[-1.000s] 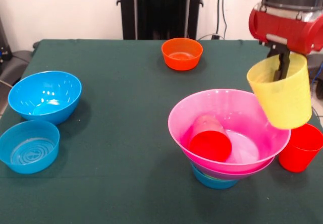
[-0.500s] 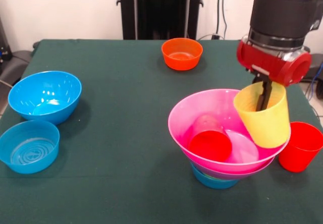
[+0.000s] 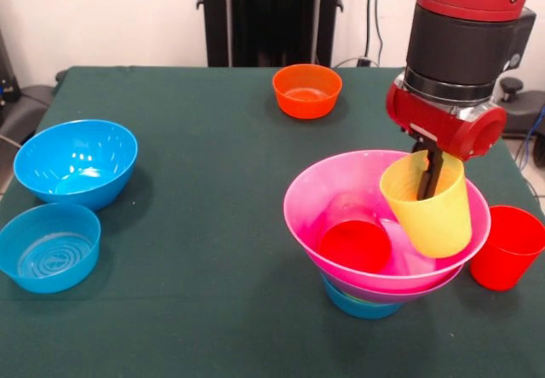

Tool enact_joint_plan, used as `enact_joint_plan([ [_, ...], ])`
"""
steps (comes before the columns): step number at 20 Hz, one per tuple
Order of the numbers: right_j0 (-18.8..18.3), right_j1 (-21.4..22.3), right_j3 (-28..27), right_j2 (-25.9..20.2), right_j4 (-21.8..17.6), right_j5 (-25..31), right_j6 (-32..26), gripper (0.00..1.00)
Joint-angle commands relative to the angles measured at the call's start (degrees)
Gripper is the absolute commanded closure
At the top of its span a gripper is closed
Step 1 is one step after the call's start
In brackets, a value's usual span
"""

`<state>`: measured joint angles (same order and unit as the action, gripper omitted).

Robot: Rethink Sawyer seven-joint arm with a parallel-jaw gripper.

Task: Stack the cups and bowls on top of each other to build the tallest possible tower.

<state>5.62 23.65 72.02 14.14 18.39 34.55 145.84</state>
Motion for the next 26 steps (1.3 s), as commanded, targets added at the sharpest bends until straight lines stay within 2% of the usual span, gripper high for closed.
enact_joint_plan([
  [1, -1.36, 2.97, 4.41, -6.68, -4.31, -2.49, -4.04, 1.00],
  [4, -0.87, 3.55, 4.68, -6.16, -4.55, -0.98, -3.84, 1.00],
  [8, -0.82, 4.41, 7.41, -6.92, -4.57, -3.46, -3.58, 1.00],
  [14, -0.23, 4.17, 8.17, -6.31, -5.16, -4.30, -2.63, 1.00],
  [24, -0.03, 4.28, 8.46, -6.24, -4.68, -1.56, -2.19, 1.00],
  [25, 0.06, 4.24, 8.35, -6.08, -4.67, -1.21, -2.03, 0.00],
  [26, 0.17, 4.12, 8.16, -5.87, -4.63, -0.79, -1.78, 0.00],
])
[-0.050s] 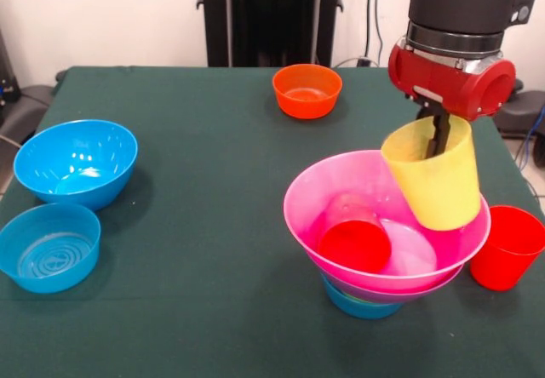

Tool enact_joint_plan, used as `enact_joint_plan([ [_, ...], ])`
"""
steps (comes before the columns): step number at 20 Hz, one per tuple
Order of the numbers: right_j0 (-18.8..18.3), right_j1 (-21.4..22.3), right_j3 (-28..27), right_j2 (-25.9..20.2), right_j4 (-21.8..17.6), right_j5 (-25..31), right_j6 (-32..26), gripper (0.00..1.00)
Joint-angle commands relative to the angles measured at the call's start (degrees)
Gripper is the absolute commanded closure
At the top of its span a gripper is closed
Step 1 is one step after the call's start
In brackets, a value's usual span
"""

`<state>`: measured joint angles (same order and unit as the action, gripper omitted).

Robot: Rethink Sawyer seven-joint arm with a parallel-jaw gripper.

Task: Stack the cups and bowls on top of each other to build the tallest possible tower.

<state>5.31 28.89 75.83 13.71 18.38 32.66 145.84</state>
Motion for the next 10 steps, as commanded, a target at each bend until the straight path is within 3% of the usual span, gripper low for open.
enact_joint_plan([
  [1, 0.59, -1.24, 4.15, -5.23, -4.59, 1.50, -1.54, 0.00],
  [10, 0.11, -0.99, 5.50, -5.95, -4.68, -0.26, -2.14, 0.00],
])
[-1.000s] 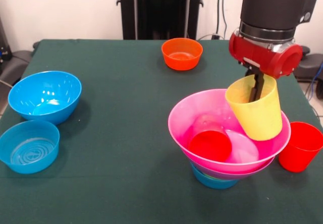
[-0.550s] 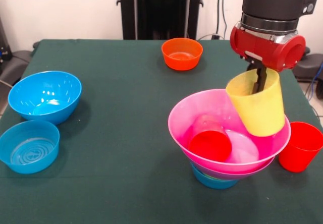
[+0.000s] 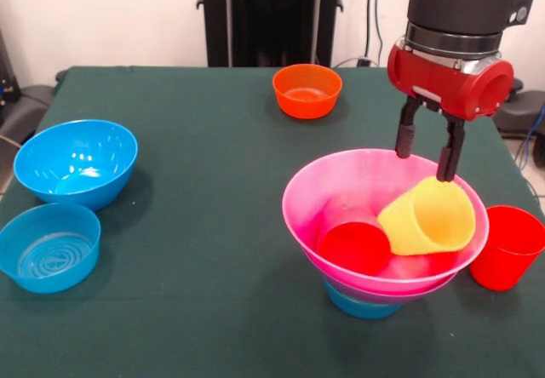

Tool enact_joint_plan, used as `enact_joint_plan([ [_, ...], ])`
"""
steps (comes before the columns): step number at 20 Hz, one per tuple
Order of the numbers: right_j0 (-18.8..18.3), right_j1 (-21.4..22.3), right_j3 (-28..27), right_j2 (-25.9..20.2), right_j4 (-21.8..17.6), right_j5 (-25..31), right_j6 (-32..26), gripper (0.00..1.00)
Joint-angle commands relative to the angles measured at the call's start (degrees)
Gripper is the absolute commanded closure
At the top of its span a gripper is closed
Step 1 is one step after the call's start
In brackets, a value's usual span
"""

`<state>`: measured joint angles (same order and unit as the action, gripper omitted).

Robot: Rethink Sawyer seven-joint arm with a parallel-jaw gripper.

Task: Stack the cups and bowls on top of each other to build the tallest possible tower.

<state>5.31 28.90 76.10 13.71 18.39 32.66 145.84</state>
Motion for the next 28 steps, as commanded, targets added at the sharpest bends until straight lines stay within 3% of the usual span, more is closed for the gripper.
enact_joint_plan([
  [1, 0.15, -0.96, 5.34, -5.93, -4.61, -0.34, -2.00, 0.00],
  [6, 1.48, -0.08, 5.18, -4.05, -5.04, 0.90, -0.91, 0.00],
  [19, -1.59, 4.09, 7.24, -6.06, -5.67, 2.29, -6.06, 0.00],
  [28, -3.53, 3.41, 6.80, -7.90, -6.76, 0.44, -7.89, 0.00],
])
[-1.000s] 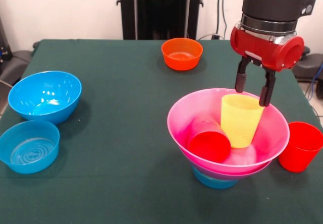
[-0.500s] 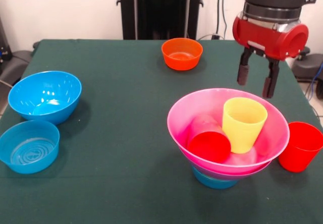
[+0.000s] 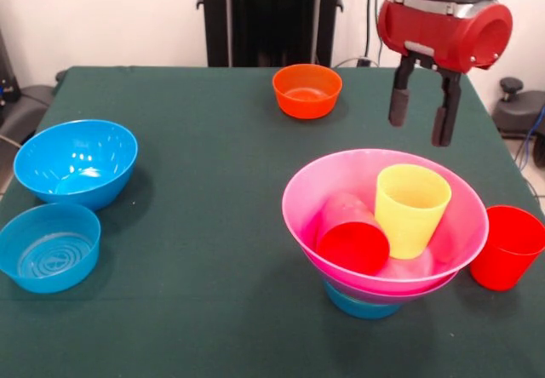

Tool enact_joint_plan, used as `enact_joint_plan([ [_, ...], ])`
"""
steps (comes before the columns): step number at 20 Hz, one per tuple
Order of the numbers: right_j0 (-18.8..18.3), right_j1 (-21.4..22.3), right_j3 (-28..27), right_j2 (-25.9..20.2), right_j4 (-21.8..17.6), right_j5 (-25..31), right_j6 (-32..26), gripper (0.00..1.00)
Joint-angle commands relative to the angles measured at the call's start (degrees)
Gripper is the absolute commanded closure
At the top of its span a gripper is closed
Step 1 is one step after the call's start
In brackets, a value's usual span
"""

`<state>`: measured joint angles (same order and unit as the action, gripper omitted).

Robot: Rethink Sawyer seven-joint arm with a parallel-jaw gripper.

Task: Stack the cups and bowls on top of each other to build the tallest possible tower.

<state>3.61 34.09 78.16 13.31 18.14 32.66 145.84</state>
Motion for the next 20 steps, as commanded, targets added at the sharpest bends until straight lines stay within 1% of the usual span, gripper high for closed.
enact_joint_plan([
  [1, -2.01, -1.85, 4.75, -7.73, -6.62, 0.24, -7.88, 0.00],
  [5, -2.34, -1.98, 4.29, -8.08, -7.84, 0.06, -7.65, 0.00],
  [8, -3.84, -2.48, 2.97, -8.53, -10.27, -0.44, -10.09, 0.00],
  [12, -8.92, -3.64, 1.63, -12.23, -13.68, -1.73, -16.00, 0.00],
  [14, -10.71, -3.70, 1.43, -13.75, -15.36, -1.79, -17.31, 0.00],
  [20, -15.51, -0.84, 3.59, -17.97, -19.91, 0.66, -19.88, 0.00],
])
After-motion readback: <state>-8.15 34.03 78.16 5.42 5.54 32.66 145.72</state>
